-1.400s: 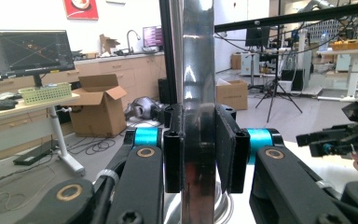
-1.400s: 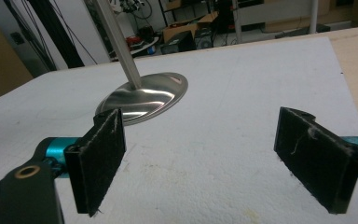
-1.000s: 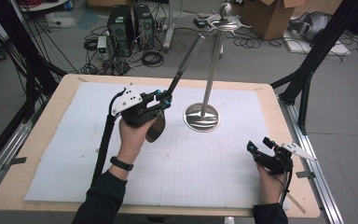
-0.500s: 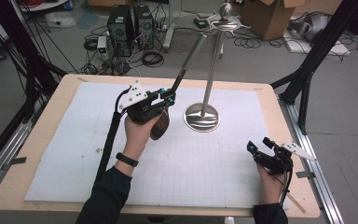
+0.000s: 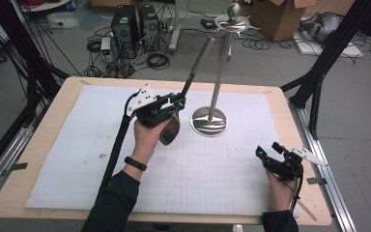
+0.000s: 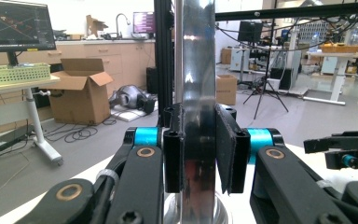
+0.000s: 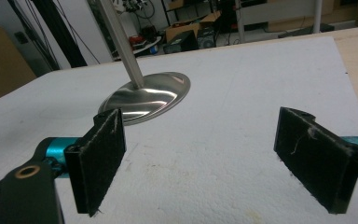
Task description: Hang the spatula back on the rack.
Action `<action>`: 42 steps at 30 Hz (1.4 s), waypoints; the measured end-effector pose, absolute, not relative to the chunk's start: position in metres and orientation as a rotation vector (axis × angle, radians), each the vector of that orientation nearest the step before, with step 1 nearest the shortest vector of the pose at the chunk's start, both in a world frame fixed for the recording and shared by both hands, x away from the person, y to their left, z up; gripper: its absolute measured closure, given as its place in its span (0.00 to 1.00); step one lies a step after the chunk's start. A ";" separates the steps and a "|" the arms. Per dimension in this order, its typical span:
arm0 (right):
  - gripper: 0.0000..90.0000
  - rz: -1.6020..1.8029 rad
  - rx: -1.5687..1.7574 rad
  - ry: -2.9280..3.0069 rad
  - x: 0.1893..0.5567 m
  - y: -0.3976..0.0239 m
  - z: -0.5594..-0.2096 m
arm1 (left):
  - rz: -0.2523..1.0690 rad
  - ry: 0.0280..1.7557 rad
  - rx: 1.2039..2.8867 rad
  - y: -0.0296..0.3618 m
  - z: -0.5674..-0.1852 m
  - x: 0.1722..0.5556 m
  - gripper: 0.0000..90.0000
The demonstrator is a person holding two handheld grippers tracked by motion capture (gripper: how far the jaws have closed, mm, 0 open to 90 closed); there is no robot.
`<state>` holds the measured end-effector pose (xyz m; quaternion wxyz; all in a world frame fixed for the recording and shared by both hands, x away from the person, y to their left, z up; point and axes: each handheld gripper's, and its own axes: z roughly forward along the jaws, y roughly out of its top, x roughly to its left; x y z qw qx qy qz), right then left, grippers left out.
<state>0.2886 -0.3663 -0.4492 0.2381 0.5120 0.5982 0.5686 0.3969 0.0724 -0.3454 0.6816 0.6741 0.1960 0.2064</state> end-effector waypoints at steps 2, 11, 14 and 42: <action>0.18 1.557 1.401 1.639 0.289 -0.366 -0.449 | 0.458 0.442 1.517 0.071 -0.347 0.398 0.83; 0.18 1.555 1.396 1.644 0.289 -0.366 -0.449 | 0.473 0.441 1.514 0.065 -0.347 0.398 0.81; 0.18 1.555 1.397 1.647 0.289 -0.366 -0.449 | 0.490 0.451 1.505 0.065 -0.342 0.396 0.69; 0.18 1.549 1.393 1.654 0.289 -0.365 -0.449 | 0.537 0.523 1.691 0.145 -0.354 0.356 0.28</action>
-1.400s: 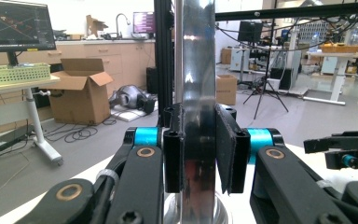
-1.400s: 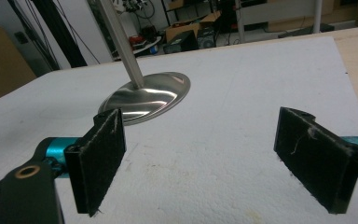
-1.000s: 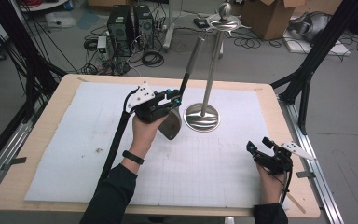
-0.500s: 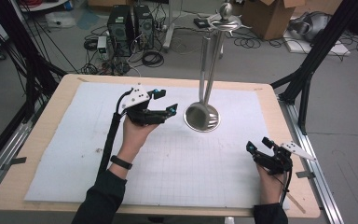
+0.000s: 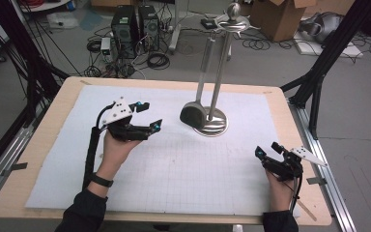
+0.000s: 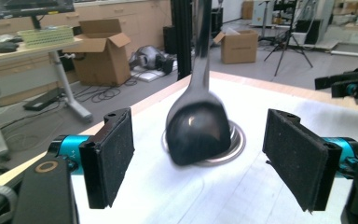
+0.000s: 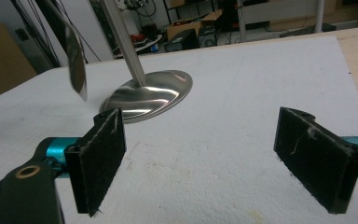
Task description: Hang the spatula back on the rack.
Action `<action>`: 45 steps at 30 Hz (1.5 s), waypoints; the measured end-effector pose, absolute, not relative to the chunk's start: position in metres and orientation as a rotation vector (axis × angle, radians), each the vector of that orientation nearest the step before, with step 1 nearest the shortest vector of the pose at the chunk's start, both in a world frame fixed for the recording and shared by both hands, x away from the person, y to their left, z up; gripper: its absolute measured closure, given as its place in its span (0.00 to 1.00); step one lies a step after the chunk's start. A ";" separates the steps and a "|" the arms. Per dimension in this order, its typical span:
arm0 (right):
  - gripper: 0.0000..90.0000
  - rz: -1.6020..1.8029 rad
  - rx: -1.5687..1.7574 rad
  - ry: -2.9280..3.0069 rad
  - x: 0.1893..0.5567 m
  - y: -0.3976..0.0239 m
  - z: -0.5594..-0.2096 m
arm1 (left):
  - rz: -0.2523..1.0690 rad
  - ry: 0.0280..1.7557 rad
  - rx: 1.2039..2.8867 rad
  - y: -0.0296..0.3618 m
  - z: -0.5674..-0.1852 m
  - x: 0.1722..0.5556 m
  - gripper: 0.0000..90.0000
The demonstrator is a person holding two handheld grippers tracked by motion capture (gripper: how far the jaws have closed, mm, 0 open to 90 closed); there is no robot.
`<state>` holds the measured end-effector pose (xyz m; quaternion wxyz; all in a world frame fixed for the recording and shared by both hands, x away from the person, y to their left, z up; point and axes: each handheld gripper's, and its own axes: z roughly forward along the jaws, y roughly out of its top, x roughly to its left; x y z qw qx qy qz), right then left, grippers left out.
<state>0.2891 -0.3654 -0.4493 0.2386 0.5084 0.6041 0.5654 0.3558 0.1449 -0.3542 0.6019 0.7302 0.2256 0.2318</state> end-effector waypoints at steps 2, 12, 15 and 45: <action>0.18 1.548 1.392 1.655 0.289 -0.365 -0.449 | 0.535 0.530 1.687 0.149 -0.355 0.354 0.28; 0.18 1.544 1.387 1.658 0.289 -0.365 -0.449 | 0.577 0.580 1.682 0.189 -0.368 0.341 0.27; 0.18 1.540 1.387 1.659 0.289 -0.365 -0.449 | 0.588 0.598 1.678 0.202 -0.372 0.338 0.27; 0.18 1.521 1.367 1.687 0.290 -0.363 -0.449 | 0.653 0.807 1.686 0.282 -0.432 0.315 0.26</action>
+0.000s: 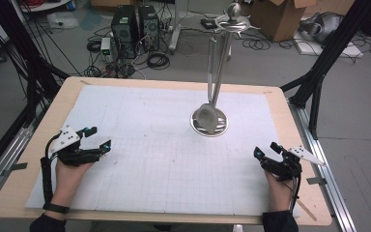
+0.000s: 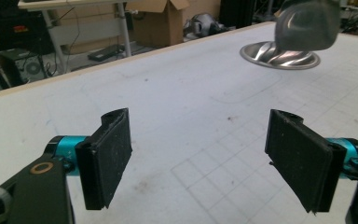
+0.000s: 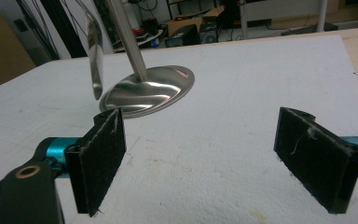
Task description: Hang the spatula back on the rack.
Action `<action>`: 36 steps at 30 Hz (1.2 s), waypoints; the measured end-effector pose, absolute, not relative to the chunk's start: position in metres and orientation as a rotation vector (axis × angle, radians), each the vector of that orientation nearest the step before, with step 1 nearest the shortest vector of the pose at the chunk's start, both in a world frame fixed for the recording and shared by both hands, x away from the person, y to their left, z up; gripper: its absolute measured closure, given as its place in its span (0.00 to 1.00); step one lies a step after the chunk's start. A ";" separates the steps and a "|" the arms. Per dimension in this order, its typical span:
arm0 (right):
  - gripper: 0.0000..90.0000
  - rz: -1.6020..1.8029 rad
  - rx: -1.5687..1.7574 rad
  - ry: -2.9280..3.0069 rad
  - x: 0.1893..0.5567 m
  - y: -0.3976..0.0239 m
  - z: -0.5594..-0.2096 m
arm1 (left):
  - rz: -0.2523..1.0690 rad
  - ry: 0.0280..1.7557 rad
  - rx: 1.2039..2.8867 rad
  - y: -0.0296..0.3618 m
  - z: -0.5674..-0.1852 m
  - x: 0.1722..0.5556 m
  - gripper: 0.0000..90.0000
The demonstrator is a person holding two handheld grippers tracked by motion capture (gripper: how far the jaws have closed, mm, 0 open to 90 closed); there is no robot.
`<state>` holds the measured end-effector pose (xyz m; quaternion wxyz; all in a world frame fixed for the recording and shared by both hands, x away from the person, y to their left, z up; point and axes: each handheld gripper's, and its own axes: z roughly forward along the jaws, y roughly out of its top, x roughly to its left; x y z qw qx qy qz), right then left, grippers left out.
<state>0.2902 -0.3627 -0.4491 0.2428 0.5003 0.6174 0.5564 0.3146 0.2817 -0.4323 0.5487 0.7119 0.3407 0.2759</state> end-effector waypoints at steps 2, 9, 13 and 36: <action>0.18 1.520 1.367 1.686 0.290 -0.362 -0.449 | 0.643 0.830 1.686 0.285 -0.436 0.314 0.26; 0.18 1.515 1.376 1.695 0.291 -0.362 -0.449 | 0.631 0.880 1.700 0.290 -0.447 0.315 0.25; 0.18 1.514 1.375 1.696 0.291 -0.362 -0.449 | 0.639 0.887 1.685 0.291 -0.447 0.314 0.25; 0.18 1.511 1.378 1.707 0.292 -0.361 -0.449 | 0.658 0.897 1.707 0.287 -0.448 0.315 0.23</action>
